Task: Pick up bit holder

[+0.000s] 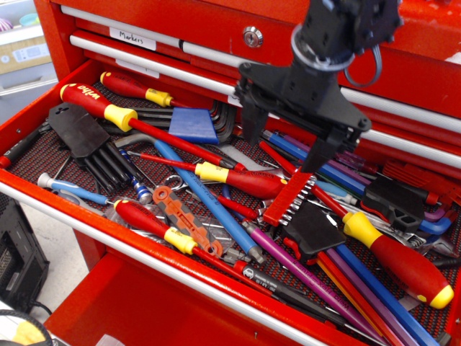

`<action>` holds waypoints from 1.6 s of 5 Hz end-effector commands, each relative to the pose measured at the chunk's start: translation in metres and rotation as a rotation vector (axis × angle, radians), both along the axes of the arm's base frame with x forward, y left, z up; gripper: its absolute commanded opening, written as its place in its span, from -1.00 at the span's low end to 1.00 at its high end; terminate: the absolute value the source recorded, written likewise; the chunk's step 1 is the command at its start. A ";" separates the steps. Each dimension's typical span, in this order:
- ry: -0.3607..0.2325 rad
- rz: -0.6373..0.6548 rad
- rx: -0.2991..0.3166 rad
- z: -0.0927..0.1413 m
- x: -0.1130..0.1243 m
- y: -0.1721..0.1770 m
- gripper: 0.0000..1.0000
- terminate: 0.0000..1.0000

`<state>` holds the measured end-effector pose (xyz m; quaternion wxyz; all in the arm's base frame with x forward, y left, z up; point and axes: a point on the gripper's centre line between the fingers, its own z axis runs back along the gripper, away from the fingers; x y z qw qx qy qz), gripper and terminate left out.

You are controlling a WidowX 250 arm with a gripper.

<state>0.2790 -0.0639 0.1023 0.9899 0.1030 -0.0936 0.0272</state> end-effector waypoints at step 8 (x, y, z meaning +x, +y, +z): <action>-0.175 -0.066 -0.185 -0.109 0.050 -0.005 -1.00 -1.00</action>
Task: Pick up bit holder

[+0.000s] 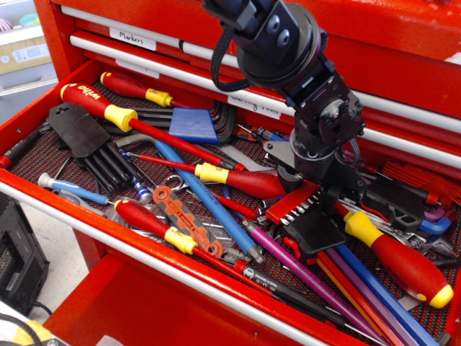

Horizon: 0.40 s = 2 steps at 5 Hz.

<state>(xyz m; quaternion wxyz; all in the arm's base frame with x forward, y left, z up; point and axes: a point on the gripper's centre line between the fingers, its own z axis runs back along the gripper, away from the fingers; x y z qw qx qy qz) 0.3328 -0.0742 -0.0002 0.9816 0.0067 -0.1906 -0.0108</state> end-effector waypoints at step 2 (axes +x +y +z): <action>0.069 0.054 0.063 0.032 -0.007 0.003 -1.00 -1.00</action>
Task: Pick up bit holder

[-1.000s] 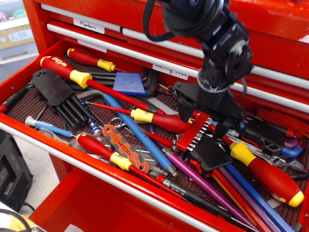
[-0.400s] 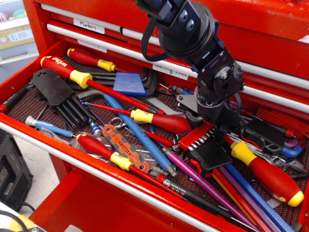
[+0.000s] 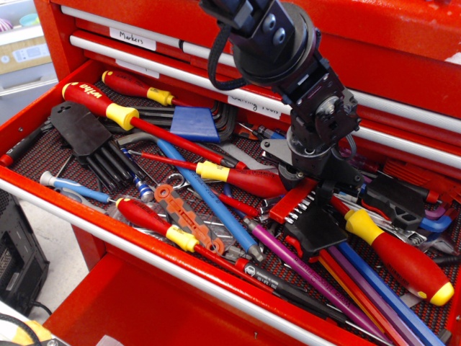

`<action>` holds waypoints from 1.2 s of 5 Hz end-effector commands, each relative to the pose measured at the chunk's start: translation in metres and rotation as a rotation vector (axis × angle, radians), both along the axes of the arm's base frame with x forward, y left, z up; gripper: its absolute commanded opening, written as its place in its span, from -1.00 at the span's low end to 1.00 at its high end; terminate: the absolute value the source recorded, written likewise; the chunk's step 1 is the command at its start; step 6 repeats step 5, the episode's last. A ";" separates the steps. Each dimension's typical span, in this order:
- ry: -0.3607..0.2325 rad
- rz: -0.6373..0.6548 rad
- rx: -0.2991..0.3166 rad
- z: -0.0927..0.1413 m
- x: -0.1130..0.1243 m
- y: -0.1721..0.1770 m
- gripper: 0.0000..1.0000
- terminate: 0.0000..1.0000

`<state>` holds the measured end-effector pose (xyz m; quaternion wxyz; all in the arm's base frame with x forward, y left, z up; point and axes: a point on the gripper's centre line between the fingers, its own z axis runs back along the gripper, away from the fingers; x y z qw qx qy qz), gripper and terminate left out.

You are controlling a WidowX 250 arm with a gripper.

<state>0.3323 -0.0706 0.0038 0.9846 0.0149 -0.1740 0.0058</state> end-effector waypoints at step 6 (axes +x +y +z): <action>0.050 0.127 0.345 0.247 -0.024 -0.024 -1.00 1.00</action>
